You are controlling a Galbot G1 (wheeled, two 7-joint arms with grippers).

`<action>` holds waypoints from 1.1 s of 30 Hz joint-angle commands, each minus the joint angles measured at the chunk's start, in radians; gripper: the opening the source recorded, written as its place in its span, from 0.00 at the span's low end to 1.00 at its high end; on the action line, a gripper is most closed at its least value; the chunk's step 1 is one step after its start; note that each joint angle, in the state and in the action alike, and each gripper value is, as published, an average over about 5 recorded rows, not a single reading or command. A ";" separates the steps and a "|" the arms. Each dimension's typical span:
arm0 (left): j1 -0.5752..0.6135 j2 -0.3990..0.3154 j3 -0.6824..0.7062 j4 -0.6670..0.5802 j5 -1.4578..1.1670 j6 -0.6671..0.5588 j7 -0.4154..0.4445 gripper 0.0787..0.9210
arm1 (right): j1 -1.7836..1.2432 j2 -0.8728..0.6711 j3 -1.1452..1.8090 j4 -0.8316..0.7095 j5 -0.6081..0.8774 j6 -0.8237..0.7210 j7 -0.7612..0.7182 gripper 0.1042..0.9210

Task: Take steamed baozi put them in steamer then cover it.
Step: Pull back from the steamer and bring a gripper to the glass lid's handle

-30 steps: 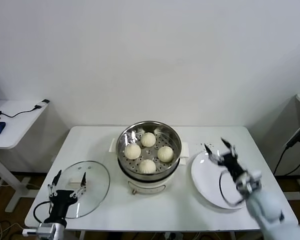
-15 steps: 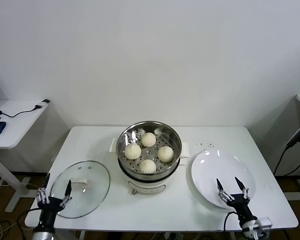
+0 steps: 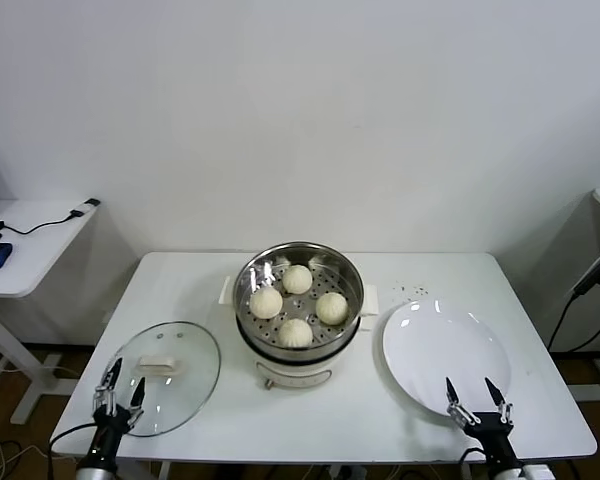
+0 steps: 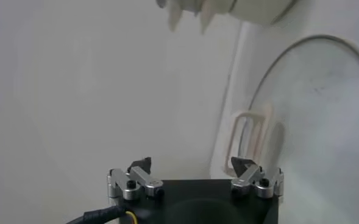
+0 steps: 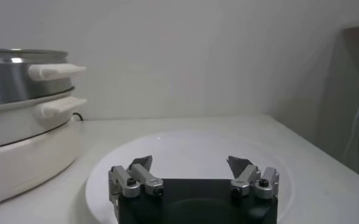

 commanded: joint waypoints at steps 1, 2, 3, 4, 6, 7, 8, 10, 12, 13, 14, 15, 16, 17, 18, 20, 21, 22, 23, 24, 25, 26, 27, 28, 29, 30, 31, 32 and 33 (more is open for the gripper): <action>-0.093 -0.046 0.015 0.075 0.151 0.082 -0.027 0.88 | -0.029 0.020 0.021 0.008 -0.013 0.009 0.003 0.88; -0.102 -0.050 0.017 0.077 0.152 0.089 -0.025 0.88 | -0.030 0.020 0.023 0.009 -0.013 0.009 0.004 0.88; -0.110 -0.053 0.018 0.079 0.154 0.096 -0.024 0.88 | -0.031 0.020 0.025 0.009 -0.013 0.009 0.004 0.88; -0.119 -0.056 0.020 0.083 0.155 0.103 -0.024 0.88 | -0.031 0.020 0.027 0.010 -0.013 0.009 0.005 0.88; -0.136 -0.059 0.022 0.090 0.160 0.115 -0.022 0.88 | -0.033 0.020 0.030 0.010 -0.013 0.010 0.006 0.88; -0.145 -0.060 0.024 0.095 0.164 0.119 -0.022 0.88 | -0.034 0.020 0.032 0.010 -0.013 0.010 0.007 0.88; -0.152 -0.061 0.025 0.101 0.168 0.123 -0.021 0.88 | -0.035 0.020 0.034 0.011 -0.013 0.011 0.008 0.88; -0.166 -0.061 0.027 0.114 0.178 0.129 -0.022 0.88 | -0.036 0.020 0.036 0.012 -0.014 0.011 0.010 0.88; -0.177 -0.061 0.028 0.127 0.187 0.134 -0.025 0.88 | -0.036 0.021 0.038 0.013 -0.015 0.012 0.011 0.88; -0.180 -0.060 0.028 0.131 0.191 0.136 -0.027 0.88 | -0.037 0.022 0.039 0.013 -0.015 0.013 0.012 0.88; -0.181 -0.059 0.029 0.134 0.194 0.137 -0.028 0.88 | -0.037 0.022 0.040 0.014 -0.016 0.013 0.012 0.88; -0.181 -0.057 0.030 0.136 0.196 0.139 -0.027 0.88 | -0.038 0.022 0.040 0.014 -0.016 0.013 0.013 0.88; -0.180 -0.054 0.031 0.137 0.197 0.141 -0.026 0.88 | -0.038 0.022 0.041 0.015 -0.016 0.014 0.013 0.88; -0.178 -0.052 0.032 0.139 0.199 0.143 -0.025 0.88 | -0.039 0.022 0.042 0.015 -0.017 0.014 0.014 0.88; -0.177 -0.050 0.033 0.142 0.201 0.144 -0.023 0.88 | -0.039 0.022 0.042 0.015 -0.017 0.014 0.015 0.88; -0.176 -0.047 0.034 0.149 0.208 0.143 -0.021 0.86 | -0.039 0.022 0.043 0.014 -0.017 0.014 0.015 0.88; -0.177 -0.046 0.034 0.155 0.213 0.141 -0.021 0.84 | -0.038 0.022 0.042 0.015 -0.017 0.014 0.015 0.88; -0.178 -0.046 0.035 0.161 0.217 0.139 -0.021 0.81 | -0.038 0.022 0.042 0.015 -0.017 0.014 0.015 0.88; -0.178 -0.045 0.035 0.166 0.220 0.139 -0.022 0.78 | -0.037 0.022 0.042 0.015 -0.018 0.013 0.015 0.88; -0.179 -0.046 0.035 0.172 0.223 0.138 -0.022 0.74 | -0.037 0.023 0.041 0.014 -0.019 0.013 0.016 0.88; -0.180 -0.046 0.036 0.177 0.225 0.139 -0.023 0.70 | -0.036 0.025 0.041 0.014 -0.020 0.013 0.016 0.88; -0.181 -0.047 0.036 0.181 0.226 0.139 -0.024 0.67 | -0.037 0.026 0.040 0.014 -0.021 0.013 0.016 0.88; -0.182 -0.048 0.036 0.185 0.227 0.139 -0.025 0.64 | -0.037 0.028 0.040 0.014 -0.022 0.013 0.016 0.88; -0.183 -0.049 0.036 0.189 0.228 0.140 -0.026 0.60 | -0.037 0.029 0.039 0.013 -0.023 0.014 0.016 0.88; -0.185 -0.050 0.036 0.193 0.228 0.141 -0.028 0.57 | -0.037 0.030 0.039 0.013 -0.025 0.014 0.016 0.88; -0.187 -0.050 0.036 0.197 0.227 0.143 -0.030 0.53 | -0.037 0.032 0.039 0.012 -0.026 0.015 0.017 0.88; -0.188 -0.051 0.036 0.200 0.227 0.145 -0.032 0.49 | -0.037 0.033 0.039 0.012 -0.027 0.015 0.017 0.88; -0.191 -0.051 0.036 0.204 0.226 0.147 -0.036 0.45 | -0.037 0.034 0.039 0.013 -0.028 0.016 0.017 0.88; -0.193 -0.052 0.036 0.207 0.225 0.149 -0.039 0.41 | -0.036 0.036 0.039 0.013 -0.030 0.016 0.017 0.88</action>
